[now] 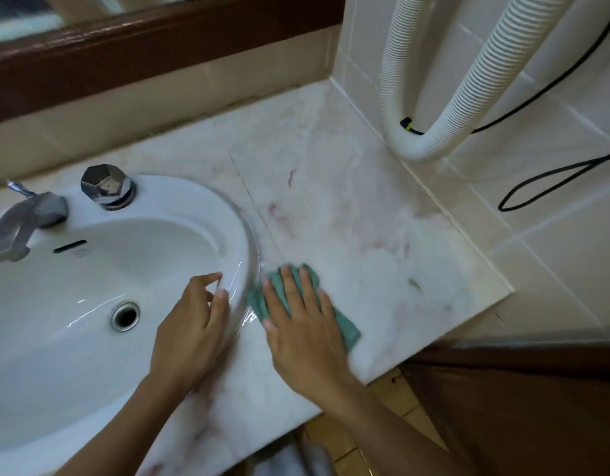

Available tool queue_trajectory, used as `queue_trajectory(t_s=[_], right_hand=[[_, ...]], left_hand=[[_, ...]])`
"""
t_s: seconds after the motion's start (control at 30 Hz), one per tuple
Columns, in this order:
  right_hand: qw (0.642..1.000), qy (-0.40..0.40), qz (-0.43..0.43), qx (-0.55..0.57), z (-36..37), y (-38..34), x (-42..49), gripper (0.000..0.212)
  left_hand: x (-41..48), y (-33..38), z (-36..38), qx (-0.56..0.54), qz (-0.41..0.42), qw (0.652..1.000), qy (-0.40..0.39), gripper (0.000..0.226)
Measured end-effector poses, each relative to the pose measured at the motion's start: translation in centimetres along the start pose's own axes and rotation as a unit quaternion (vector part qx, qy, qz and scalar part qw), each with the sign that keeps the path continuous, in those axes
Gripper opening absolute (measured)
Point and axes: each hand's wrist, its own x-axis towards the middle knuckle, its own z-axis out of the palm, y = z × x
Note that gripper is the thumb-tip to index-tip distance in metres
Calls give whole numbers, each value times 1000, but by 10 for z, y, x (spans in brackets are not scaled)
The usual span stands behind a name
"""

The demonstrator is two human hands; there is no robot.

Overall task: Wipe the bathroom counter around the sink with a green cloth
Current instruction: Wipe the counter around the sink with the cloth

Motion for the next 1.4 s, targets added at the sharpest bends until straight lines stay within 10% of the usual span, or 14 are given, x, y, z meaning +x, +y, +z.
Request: queue_trajectory(t_s=[0.23,0.4,0.67,0.87,1.03,1.4], right_hand=[[988,19,134,-78,-38,146,27,60],[953,74,295,2,-28,101,86,59],[1000,-5,-14,-17,4,17,-72,62],[979,25,186,-83,-40,173,-19,61],[939,68,335,-21,-46,152,51,59],[1000,6,-4,-22,32,-52,-71,63]], left_hand=[[0,1,3,-10,-8,1000,17,32],[-1,0,4,-15,-17,999,27,31],[1,-8,7,4,-35,999,31,39],[1,-7,10,8,-47,999,23,41],[-11,-8,9,28,-49,998,1,48],[-91,-98,-27,167,13,985,39,61]])
